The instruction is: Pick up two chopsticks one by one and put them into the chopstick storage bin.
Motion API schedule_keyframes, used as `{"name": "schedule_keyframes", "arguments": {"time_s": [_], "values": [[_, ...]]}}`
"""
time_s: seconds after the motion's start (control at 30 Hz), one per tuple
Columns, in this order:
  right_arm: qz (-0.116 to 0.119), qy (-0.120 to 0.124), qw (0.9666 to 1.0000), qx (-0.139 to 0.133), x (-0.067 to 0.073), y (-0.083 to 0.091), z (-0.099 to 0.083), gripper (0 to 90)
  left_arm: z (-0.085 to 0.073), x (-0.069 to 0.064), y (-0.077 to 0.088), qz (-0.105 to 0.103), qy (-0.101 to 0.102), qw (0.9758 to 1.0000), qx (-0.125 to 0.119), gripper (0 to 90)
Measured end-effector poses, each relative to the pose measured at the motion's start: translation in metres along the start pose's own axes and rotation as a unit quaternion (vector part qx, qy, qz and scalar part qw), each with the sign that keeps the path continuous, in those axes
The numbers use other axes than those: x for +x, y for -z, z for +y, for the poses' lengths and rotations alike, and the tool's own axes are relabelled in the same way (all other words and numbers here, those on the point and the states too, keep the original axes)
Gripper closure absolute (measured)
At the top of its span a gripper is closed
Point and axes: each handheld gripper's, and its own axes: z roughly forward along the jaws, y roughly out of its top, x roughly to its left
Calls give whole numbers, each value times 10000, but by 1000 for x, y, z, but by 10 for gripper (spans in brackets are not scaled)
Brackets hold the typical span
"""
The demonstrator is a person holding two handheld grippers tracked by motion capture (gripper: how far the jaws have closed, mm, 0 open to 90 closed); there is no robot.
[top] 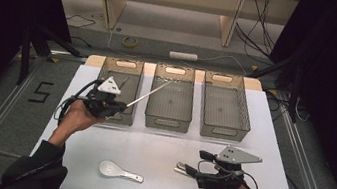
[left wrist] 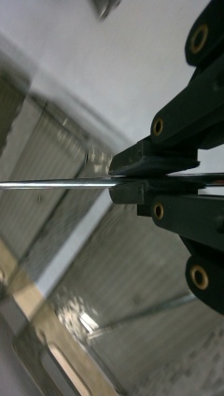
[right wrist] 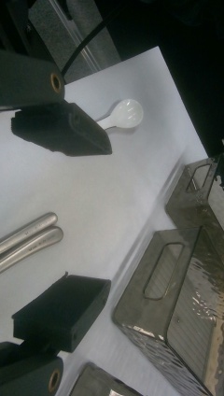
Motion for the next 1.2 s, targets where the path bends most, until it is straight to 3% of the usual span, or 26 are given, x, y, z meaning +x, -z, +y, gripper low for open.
{"name": "schedule_keyframes", "arguments": {"time_s": [0.1, 0.17, 0.3, 0.57, 0.73, 0.77, 1.2], "values": [[7, -1, 10000, 1, 0, 0, 0, 301, -4, 14, -1, 241, 293, 9993, -7, 845], [4, 4, 10000, -2, 0, -1, 0, 300, -6, 21, -1, 513, 456, 9976, -112, 845], [14, -10, 10000, 22, 0, -1, 0, 299, -8, 34, -2, 714, 756, 9944, -176, 845], [28, -16, 10000, 14, 0, -1, 0, 297, -9, 49, -11, 1056, 997, 9893, -111, 844], [37, -7, 10000, -5, 0, -1, 0, 296, -11, 56, -16, 1171, 1145, 9865, -70, 844], [40, -9, 10000, -5, 0, -1, 0, 296, -14, 59, -19, 1259, 1217, 9845, -27, 844], [53, -16, 10000, 18, 0, -2, 0, 295, -23, 69, -35, 1323, 1383, 9813, 205, 842]]}}
